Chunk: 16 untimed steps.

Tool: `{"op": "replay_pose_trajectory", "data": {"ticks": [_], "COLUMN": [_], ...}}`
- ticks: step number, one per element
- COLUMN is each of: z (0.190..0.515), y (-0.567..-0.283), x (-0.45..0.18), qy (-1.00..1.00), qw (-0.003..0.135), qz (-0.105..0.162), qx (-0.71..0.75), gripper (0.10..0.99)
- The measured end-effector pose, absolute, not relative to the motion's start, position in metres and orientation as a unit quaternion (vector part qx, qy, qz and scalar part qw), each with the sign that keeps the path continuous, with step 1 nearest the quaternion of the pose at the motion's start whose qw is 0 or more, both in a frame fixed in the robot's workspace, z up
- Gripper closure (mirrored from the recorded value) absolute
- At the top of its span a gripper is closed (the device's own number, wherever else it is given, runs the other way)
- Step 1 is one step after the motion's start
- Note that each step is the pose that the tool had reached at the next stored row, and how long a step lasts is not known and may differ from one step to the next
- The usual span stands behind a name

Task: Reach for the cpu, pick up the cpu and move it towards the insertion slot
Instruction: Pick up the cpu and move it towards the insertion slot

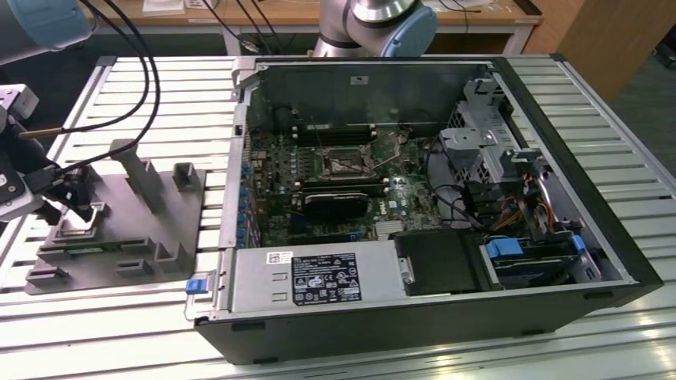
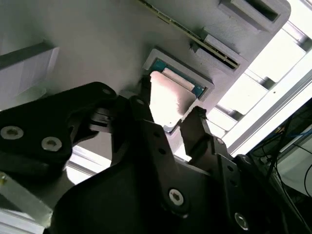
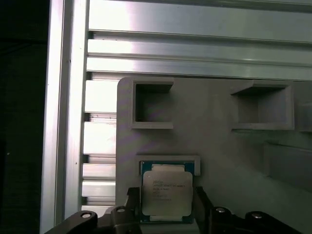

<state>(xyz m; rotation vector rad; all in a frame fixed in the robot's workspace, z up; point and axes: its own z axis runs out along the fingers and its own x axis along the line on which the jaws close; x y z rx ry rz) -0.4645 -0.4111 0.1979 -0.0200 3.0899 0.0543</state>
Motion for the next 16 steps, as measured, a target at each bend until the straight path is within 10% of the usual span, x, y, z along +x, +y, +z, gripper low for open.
{"op": "replay_pose_trajectory", "data": {"ticks": [5,16], "z": [0.1977,0.1879], "y": [-0.4111,-0.4112], "x": [-0.4645,-0.4600], "qy": [0.999,1.000], "qw": [0.026,0.025], "qz": [0.018,0.018], "qx": [-0.006,-0.006], "gripper": [0.380,0.380]}}
